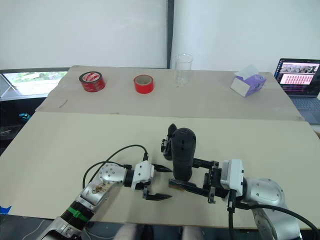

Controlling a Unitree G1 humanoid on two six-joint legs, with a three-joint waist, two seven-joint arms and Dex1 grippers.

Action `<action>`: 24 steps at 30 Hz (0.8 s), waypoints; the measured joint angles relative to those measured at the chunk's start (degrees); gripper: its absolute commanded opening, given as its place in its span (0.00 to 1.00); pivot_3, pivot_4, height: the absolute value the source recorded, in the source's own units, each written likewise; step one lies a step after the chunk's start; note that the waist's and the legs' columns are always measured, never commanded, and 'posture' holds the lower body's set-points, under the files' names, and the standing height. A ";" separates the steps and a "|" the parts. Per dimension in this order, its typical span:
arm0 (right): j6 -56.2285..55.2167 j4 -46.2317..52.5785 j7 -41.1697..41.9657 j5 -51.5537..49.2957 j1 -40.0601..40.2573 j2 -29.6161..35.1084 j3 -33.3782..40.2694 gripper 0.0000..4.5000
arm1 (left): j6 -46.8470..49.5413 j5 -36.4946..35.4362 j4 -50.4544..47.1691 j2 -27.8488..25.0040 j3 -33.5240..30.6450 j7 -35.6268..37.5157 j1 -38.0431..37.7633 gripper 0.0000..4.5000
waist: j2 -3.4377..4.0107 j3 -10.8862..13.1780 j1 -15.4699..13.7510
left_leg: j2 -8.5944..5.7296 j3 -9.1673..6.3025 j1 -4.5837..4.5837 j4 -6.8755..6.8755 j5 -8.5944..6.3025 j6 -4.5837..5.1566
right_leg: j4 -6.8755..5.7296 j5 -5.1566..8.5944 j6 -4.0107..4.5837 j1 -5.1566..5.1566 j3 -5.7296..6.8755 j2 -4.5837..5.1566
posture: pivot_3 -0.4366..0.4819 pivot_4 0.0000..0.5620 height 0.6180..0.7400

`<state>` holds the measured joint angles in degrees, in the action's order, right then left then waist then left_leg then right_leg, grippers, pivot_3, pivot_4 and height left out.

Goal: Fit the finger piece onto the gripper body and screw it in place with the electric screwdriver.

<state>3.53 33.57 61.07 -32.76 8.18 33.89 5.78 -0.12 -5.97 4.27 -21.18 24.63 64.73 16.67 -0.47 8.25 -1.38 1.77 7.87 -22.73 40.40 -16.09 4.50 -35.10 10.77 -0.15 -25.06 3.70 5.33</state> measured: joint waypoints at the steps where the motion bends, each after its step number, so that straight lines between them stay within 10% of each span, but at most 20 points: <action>1: -0.01 -0.21 0.00 0.00 0.00 0.00 0.05 0.43 | 0.00 0.00 0.00 0.00 0.03 0.00 0.00 1.00 | 0.00 0.00 0.00 | 0.00 0.00 0.00 0.00 0.00 0.00 | 0.00 0.00 0.00 0.00 0.00 0.00 | 0.48 0.27 1.00; 24: 0.01 -0.43 -0.35 -0.76 -0.80 0.01 0.31 0.43 | -0.02 0.00 0.00 0.02 0.10 -0.11 -0.03 1.00 | 0.00 0.00 -0.04 | 0.00 -0.01 0.00 0.00 0.00 0.01 | 0.00 0.00 0.00 0.00 0.00 0.01 | 0.48 0.27 1.00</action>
<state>3.54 33.14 60.72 -33.53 7.38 33.91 6.10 -0.14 -5.98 4.27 -21.16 24.73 64.62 16.64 -0.47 8.25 -1.42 1.78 7.85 -22.73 40.40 -16.09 4.51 -35.09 10.77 -0.16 -25.05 3.71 5.35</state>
